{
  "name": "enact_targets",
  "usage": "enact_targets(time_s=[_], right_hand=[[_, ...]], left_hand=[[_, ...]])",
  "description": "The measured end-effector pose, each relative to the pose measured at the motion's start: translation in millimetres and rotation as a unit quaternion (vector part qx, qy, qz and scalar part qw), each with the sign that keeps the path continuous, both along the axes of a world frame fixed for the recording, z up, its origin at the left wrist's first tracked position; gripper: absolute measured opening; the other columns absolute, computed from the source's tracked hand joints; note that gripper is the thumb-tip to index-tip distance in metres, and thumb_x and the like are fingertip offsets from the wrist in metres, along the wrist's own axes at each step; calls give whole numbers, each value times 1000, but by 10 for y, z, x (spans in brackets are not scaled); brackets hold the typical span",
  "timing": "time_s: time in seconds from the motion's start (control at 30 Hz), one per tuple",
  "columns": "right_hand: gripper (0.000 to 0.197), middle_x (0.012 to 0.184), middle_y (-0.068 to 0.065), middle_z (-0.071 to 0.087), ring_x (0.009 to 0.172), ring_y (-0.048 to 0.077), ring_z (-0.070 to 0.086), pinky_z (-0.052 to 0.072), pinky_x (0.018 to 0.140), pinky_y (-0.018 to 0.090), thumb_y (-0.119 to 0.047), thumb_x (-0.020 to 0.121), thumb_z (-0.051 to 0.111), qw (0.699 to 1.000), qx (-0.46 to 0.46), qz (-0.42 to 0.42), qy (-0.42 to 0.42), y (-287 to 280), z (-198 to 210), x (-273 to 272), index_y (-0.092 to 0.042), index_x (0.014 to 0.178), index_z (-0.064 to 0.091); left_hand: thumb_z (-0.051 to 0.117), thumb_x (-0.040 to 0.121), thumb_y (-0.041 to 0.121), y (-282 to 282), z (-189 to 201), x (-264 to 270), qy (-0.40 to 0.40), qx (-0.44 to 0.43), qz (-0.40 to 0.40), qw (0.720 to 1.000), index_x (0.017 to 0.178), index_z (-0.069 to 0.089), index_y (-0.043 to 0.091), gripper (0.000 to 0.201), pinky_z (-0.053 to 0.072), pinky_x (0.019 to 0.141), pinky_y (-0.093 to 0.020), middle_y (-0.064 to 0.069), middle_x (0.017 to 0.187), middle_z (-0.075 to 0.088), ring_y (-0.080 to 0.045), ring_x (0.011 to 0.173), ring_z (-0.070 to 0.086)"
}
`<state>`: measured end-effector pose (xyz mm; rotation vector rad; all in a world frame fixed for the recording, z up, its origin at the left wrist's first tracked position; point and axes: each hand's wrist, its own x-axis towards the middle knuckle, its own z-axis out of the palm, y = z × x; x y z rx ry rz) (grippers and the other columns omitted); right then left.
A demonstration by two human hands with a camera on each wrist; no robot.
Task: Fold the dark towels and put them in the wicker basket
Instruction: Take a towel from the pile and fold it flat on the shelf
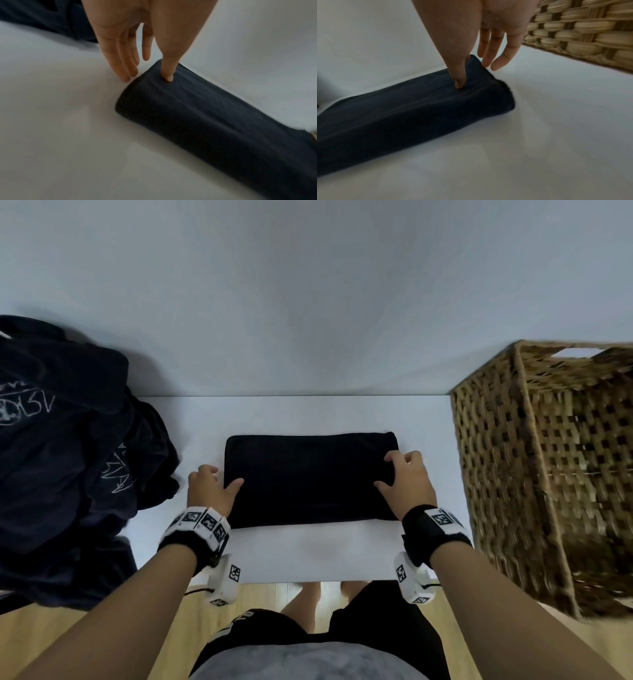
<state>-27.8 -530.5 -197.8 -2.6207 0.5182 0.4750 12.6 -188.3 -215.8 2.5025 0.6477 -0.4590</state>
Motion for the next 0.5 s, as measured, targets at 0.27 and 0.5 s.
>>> enact_targets(time_s=[0.27,0.5], right_hand=[[86,132,14,37,113,32,53,49,95,36,-25,85,73,990,85,-12,110,260,-148,-23,-34,153,22],[90,130,12,41,113,27,53,42,92,26,-33,83,74,978,150,70,123,774,-149,-125,-33,155,20]], left_hand=[[74,71,35,148,114,132,164,-18,2,986,69,65,11,26,47,55,-24,-3,65,63,-20,60,59],[70,77,24,294,363,-22,139,-87,41,986,94,64,14,20,51,85,-33,-11,103,69,-28,91,64]])
